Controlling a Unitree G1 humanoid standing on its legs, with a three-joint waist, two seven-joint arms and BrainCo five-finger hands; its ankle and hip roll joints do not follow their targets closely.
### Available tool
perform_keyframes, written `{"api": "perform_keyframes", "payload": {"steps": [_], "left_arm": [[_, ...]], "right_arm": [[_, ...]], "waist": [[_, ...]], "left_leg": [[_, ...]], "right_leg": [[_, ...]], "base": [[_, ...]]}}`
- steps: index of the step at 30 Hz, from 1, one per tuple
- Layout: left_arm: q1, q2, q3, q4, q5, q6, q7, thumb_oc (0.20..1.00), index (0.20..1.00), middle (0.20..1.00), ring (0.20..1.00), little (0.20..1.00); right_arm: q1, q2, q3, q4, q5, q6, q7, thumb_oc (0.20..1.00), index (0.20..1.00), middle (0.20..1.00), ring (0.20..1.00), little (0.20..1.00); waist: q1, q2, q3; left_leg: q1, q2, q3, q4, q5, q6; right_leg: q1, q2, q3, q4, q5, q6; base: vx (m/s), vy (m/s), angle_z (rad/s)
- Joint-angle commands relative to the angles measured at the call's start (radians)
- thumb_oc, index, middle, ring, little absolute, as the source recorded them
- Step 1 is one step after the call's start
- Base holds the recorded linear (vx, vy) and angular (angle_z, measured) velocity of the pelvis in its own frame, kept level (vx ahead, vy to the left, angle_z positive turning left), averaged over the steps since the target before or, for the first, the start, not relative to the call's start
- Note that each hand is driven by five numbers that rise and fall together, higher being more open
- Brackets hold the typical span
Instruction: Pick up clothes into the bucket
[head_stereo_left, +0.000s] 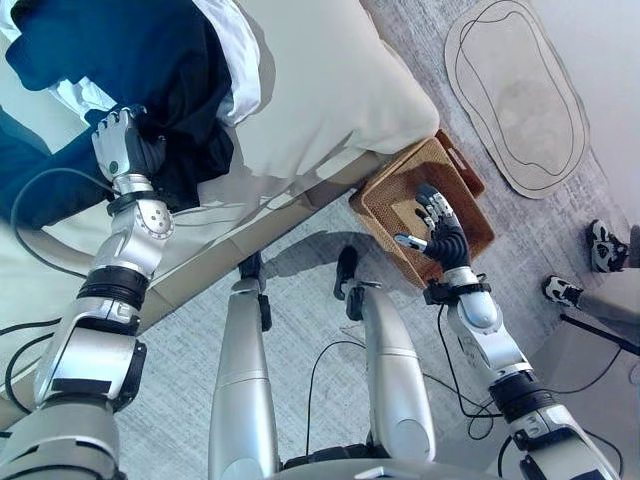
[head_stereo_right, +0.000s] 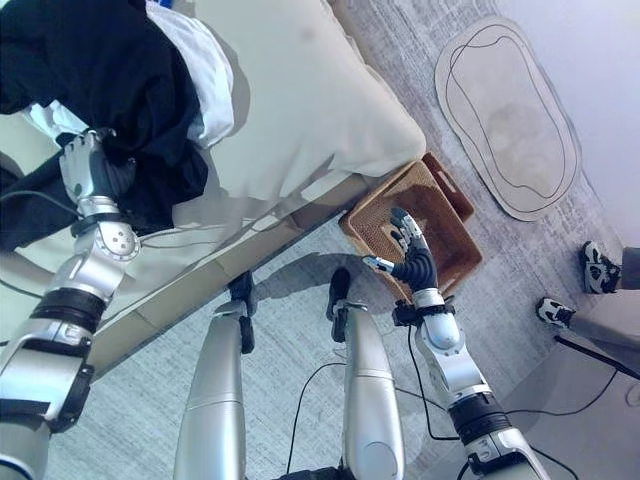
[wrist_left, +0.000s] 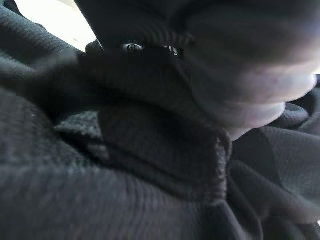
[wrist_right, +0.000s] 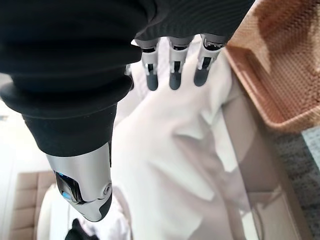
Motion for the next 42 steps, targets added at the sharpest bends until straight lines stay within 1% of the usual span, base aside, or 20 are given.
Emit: {"api": "perform_keyframes", "payload": {"steps": [1,6,12,16,19,21,22,24,27,28,29,30,32,33,34,35,37,38,39,42], "left_arm": [[0.115,-0.044,0.019,0.019,-0.009,-0.022,-0.023,0.200,0.200,0.200,0.200,0.200],[0.185,-0.074,0.037,-0.006,-0.015,-0.039,-0.027,0.200,0.200,0.200,0.200,0.200],[0.308,-0.142,0.066,-0.109,-0.028,-0.088,-0.037,0.200,0.200,0.200,0.200,0.200],[0.413,-0.172,0.103,-0.246,-0.042,-0.132,-0.066,0.200,0.200,0.200,0.200,0.200],[0.495,-0.184,0.133,-0.361,-0.054,-0.170,-0.104,0.200,0.200,0.200,0.200,0.200],[0.523,-0.186,0.142,-0.412,-0.060,-0.187,-0.124,0.200,0.200,0.200,0.200,0.200],[0.550,-0.185,0.148,-0.438,-0.065,-0.200,-0.143,0.200,0.200,0.200,0.200,0.200],[0.610,-0.155,0.159,-0.563,-0.093,-0.257,-0.223,0.200,0.200,0.200,0.200,0.200],[0.648,-0.138,0.167,-0.662,-0.142,-0.301,-0.282,0.200,0.200,0.200,0.200,0.200],[0.651,-0.138,0.170,-0.665,-0.144,-0.300,-0.285,0.200,0.200,0.200,0.200,0.200],[0.662,-0.133,0.178,-0.736,-0.193,-0.320,-0.324,0.200,0.200,0.200,0.200,0.200],[0.673,-0.148,0.170,-0.806,-0.345,-0.348,-0.400,0.200,0.200,0.200,0.200,0.200],[0.676,-0.147,0.174,-0.810,-0.355,-0.346,-0.410,0.200,0.200,0.200,0.200,0.200],[0.663,-0.162,0.139,-0.895,-0.531,-0.349,-0.529,0.200,0.200,0.200,0.200,0.200],[0.664,-0.162,0.142,-0.896,-0.537,-0.348,-0.534,0.200,0.200,0.200,0.200,0.200],[0.653,-0.172,0.119,-0.913,-0.602,-0.336,-0.573,0.200,0.200,0.200,0.200,0.200],[0.635,-0.183,0.094,-0.944,-0.664,-0.315,-0.615,0.200,0.200,0.200,0.200,0.200],[0.635,-0.183,0.094,-0.944,-0.665,-0.315,-0.615,0.200,0.200,0.200,0.200,0.200],[0.608,-0.192,0.058,-0.972,-0.708,-0.299,-0.645,0.200,0.200,0.200,0.200,0.200],[0.583,-0.199,0.021,-0.968,-0.768,-0.277,-0.684,0.200,0.200,0.200,0.200,0.200]], "right_arm": [[0.063,-0.021,-0.022,-0.080,0.001,-0.047,0.009,1.000,1.000,1.000,1.000,1.000],[0.064,-0.016,-0.015,-0.071,0.006,-0.047,0.014,1.000,1.000,1.000,1.000,1.000],[0.068,-0.009,-0.013,-0.031,-0.019,-0.033,0.005,1.000,1.000,1.000,1.000,1.000],[0.085,-0.007,-0.029,-0.003,-0.033,-0.023,0.004,1.000,1.000,1.000,1.000,1.000],[0.101,-0.010,-0.046,0.017,-0.058,-0.013,0.001,1.000,1.000,1.000,1.000,1.000],[0.108,-0.014,-0.051,0.024,-0.074,-0.011,-0.002,1.000,1.000,1.000,1.000,1.000],[0.112,-0.018,-0.054,0.028,-0.096,-0.008,-0.003,1.000,1.000,1.000,1.000,1.000],[0.116,-0.049,-0.058,0.025,-0.187,0.001,0.000,1.000,1.000,1.000,1.000,1.000],[0.107,-0.089,-0.035,0.025,-0.293,0.008,0.008,1.000,1.000,1.000,1.000,1.000],[0.108,-0.088,-0.034,0.025,-0.295,0.007,0.007,1.000,1.000,1.000,1.000,1.000],[0.095,-0.125,-0.011,-0.003,-0.383,0.012,0.018,1.000,1.000,1.000,1.000,1.000],[0.086,-0.158,0.012,-0.029,-0.485,0.016,-0.002,1.000,1.000,1.000,1.000,1.000],[0.088,-0.158,0.013,-0.029,-0.489,0.016,-0.005,1.000,1.000,1.000,1.000,1.000],[0.048,-0.186,0.080,-0.050,-0.623,0.017,-0.016,1.000,1.000,1.000,1.000,1.000],[0.047,-0.186,0.081,-0.049,-0.625,0.017,-0.018,1.000,1.000,1.000,1.000,1.000],[0.029,-0.189,0.106,-0.059,-0.650,0.016,-0.015,1.000,1.000,1.000,1.000,1.000],[0.002,-0.178,0.149,-0.051,-0.687,0.022,-0.010,1.000,1.000,1.000,1.000,1.000],[0.002,-0.177,0.149,-0.051,-0.687,0.022,-0.010,1.000,1.000,1.000,1.000,1.000],[-0.021,-0.161,0.190,-0.066,-0.691,0.021,0.013,1.000,1.000,1.000,1.000,1.000],[-0.042,-0.134,0.222,-0.073,-0.662,0.022,0.039,1.000,1.000,1.000,1.000,1.000]], "waist": [[-0.002,0.039,-0.086],[0.012,0.042,-0.095],[0.052,0.048,-0.105],[0.080,0.058,-0.120],[0.100,0.068,-0.139],[0.106,0.072,-0.147],[0.108,0.076,-0.158],[0.123,0.088,-0.182],[0.130,0.096,-0.216],[0.130,0.096,-0.214],[0.135,0.102,-0.234],[0.138,0.108,-0.254],[0.137,0.110,-0.253],[0.140,0.119,-0.280],[0.139,0.120,-0.278],[0.141,0.123,-0.287],[0.143,0.128,-0.299],[0.143,0.128,-0.298],[0.141,0.130,-0.314],[0.140,0.134,-0.327]], "left_leg": [[0.027,-0.029,0.019,0.022,-0.062,0.069],[0.098,-0.026,0.024,-0.037,-0.047,0.066],[0.281,-0.020,0.025,-0.188,-0.007,0.053],[0.410,-0.019,0.019,-0.293,0.020,0.047],[0.507,-0.018,0.009,-0.374,0.042,0.043],[0.540,-0.017,0.004,-0.408,0.051,0.040],[0.568,-0.016,0.001,-0.439,0.067,0.040],[0.646,-0.010,0.000,-0.490,0.074,0.034],[0.701,-0.015,0.002,-0.541,0.095,0.031],[0.706,-0.014,0.002,-0.546,0.097,0.031],[0.734,-0.012,0.005,-0.570,0.103,0.027],[0.761,-0.012,0.007,-0.593,0.111,0.021],[0.766,-0.011,0.006,-0.597,0.112,0.021],[0.801,-0.012,0.004,-0.607,0.111,0.019],[0.804,-0.011,0.003,-0.608,0.111,0.019],[0.814,-0.012,0.002,-0.607,0.109,0.021],[0.840,-0.011,0.003,-0.610,0.101,0.024],[0.841,-0.011,0.003,-0.611,0.101,0.024],[0.861,-0.007,0.006,-0.612,0.095,0.025],[0.882,-0.003,0.010,-0.617,0.091,0.024]], "right_leg": [[0.013,-0.002,0.036,-0.153,0.178,0.053],[0.075,-0.002,0.029,-0.203,0.194,0.055],[0.245,-0.011,0.007,-0.320,0.225,0.062],[0.371,-0.016,-0.008,-0.394,0.239,0.067],[0.466,-0.015,-0.027,-0.445,0.243,0.070],[0.501,-0.014,-0.032,-0.470,0.247,0.071],[0.528,-0.013,-0.037,-0.495,0.255,0.073],[0.606,-0.009,-0.048,-0.539,0.252,0.077],[0.662,-0.001,-0.057,-0.581,0.264,0.079],[0.667,-0.001,-0.057,-0.584,0.265,0.079],[0.691,0.004,-0.064,-0.603,0.267,0.080],[0.720,0.008,-0.072,-0.623,0.268,0.079],[0.725,0.009,-0.073,-0.626,0.269,0.079],[0.758,0.014,-0.078,-0.634,0.264,0.076],[0.761,0.015,-0.078,-0.635,0.264,0.076],[0.770,0.016,-0.078,-0.633,0.261,0.075],[0.795,0.019,-0.074,-0.638,0.255,0.072],[0.797,0.020,-0.074,-0.638,0.255,0.072],[0.814,0.023,-0.071,-0.644,0.251,0.070],[0.833,0.027,-0.067,-0.651,0.247,0.069]], "base": [[0.00,0.000,0.00],[0.00,0.000,0.00],[0.05,-0.030,-0.02],[0.10,-0.035,0.02],[0.09,-0.046,0.08],[0.07,-0.033,0.14],[0.16,-0.057,0.14],[0.13,-0.054,0.06],[0.07,-0.034,0.07],[0.06,-0.038,0.01],[0.07,-0.064,-0.01],[0.07,-0.064,-0.05],[0.05,-0.042,0.01],[0.06,-0.045,0.04],[0.09,-0.057,-0.01],[0.06,-0.019,0.00],[0.07,-0.025,0.01],[0.07,-0.036,0.01],[0.07,-0.033,-0.01],[0.05,-0.027,-0.01]]}}
